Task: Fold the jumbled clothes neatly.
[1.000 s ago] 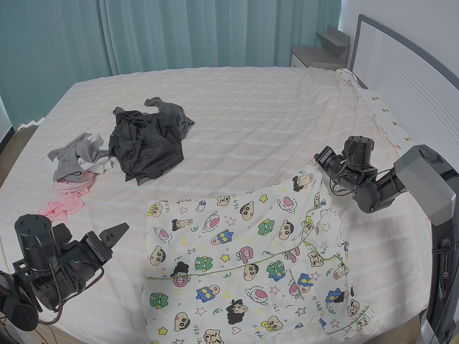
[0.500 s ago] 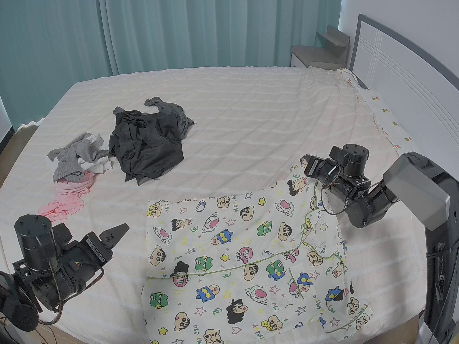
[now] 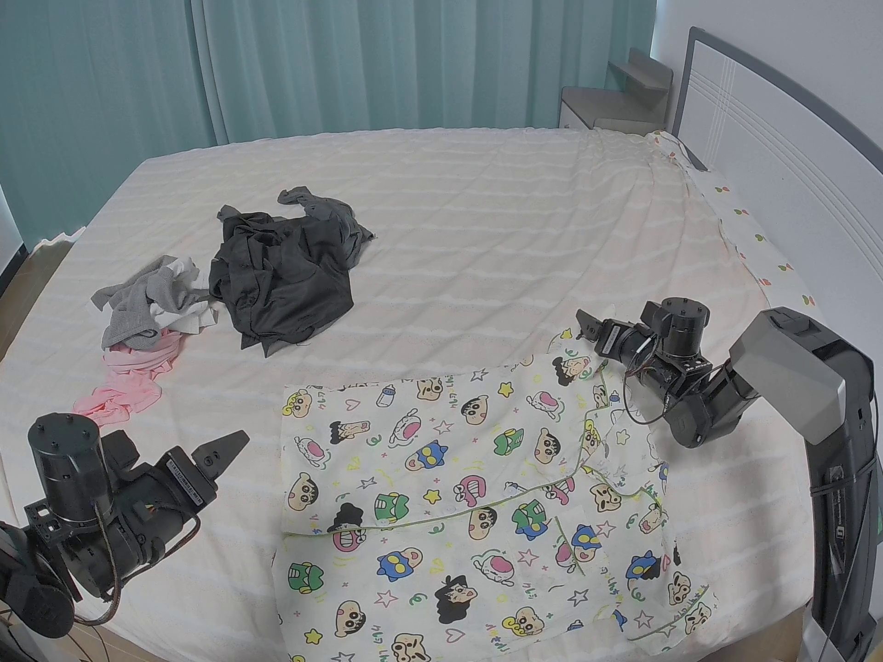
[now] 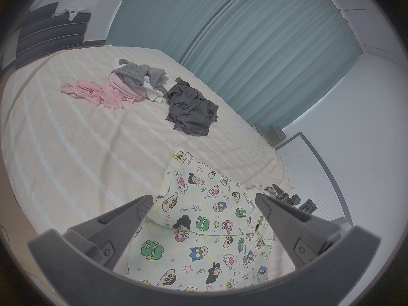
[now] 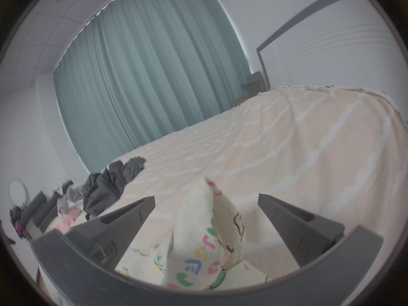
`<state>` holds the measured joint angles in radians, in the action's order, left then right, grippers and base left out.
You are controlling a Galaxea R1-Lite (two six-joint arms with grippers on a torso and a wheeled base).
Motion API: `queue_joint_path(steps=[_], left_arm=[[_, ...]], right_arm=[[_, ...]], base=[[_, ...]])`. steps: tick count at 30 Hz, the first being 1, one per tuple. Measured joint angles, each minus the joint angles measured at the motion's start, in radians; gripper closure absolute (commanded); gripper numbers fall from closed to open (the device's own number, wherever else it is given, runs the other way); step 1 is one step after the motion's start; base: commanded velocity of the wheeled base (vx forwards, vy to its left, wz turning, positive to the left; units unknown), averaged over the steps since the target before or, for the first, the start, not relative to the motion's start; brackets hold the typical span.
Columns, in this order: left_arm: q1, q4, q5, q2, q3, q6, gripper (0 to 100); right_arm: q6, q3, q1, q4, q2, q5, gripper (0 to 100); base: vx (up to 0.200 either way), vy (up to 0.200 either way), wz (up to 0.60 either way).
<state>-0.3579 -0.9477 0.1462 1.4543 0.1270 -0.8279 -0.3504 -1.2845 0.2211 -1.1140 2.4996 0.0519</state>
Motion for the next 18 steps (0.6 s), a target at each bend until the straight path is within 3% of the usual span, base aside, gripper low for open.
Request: queue_joint_path(steps=[10, 18], left_arm=[[0.0, 0.0, -0.001, 0.0, 0.001, 0.0, 0], [-0.001, 0.0, -0.001, 0.0, 0.002, 0.0, 0]], right_arm=[[-0.183, 0.117, -0.081, 0.066, -0.105, -0.046, 0], [-0.237, 0.275, -0.158, 0.152, -0.163, -0.277, 0]], base=[[0.0, 0.0, 0.0], [0.0, 0.0, 0.0]])
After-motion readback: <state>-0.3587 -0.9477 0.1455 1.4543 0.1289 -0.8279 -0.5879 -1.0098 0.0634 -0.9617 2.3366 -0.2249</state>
